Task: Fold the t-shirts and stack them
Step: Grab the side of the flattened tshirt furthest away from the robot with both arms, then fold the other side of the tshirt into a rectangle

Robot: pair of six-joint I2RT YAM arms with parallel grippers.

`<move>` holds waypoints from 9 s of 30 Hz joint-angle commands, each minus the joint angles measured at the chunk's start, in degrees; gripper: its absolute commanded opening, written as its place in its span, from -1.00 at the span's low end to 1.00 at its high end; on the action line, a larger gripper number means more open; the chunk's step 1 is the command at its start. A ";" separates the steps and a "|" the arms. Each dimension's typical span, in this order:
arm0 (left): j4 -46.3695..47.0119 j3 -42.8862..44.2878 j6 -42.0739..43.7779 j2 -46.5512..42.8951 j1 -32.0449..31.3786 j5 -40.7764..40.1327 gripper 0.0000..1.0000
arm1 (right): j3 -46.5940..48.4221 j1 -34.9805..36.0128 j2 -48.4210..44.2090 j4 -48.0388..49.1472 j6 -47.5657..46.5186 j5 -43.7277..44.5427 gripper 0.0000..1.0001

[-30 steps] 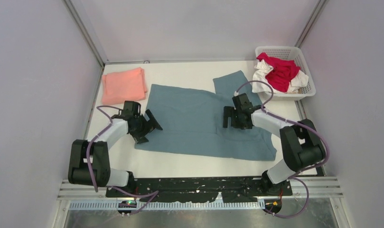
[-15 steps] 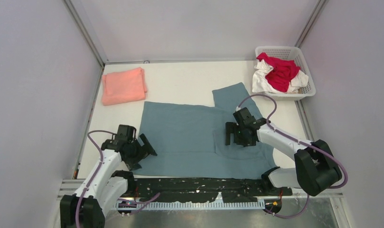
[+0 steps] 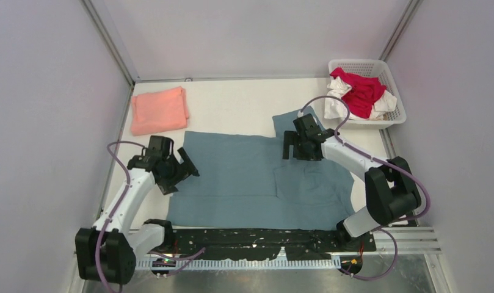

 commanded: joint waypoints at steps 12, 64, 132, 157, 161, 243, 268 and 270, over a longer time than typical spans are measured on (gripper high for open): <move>5.21 49.68 11.96 49.68 5.53 0.77 0.98 | 35.58 -11.53 24.82 4.07 -8.07 2.04 0.90; -16.32 80.29 39.57 76.09 7.08 8.26 0.58 | 40.10 -18.31 31.49 8.65 -15.70 8.58 0.91; -14.86 78.55 6.45 77.80 -3.38 -7.52 -0.90 | 30.22 -18.40 23.93 14.89 -17.04 5.45 0.90; -12.72 78.83 11.39 76.64 -3.14 -3.41 -1.00 | 71.90 -17.91 55.39 -11.33 -4.77 6.53 0.99; -12.84 78.84 11.91 76.49 -3.07 -3.44 -1.00 | 70.36 -16.58 54.30 -12.61 -5.99 9.35 0.83; 15.71 19.45 11.61 29.14 -5.05 -9.75 -1.00 | 2.45 -7.96 -25.05 -10.58 -14.86 -0.17 -0.89; 19.97 17.96 8.33 16.66 -5.74 5.87 0.99 | -4.51 -1.90 -27.18 -11.58 -1.44 -6.39 0.91; 21.38 20.79 8.88 22.57 -5.94 8.69 0.99 | -4.94 -3.98 -22.68 -5.34 -1.93 -8.31 0.91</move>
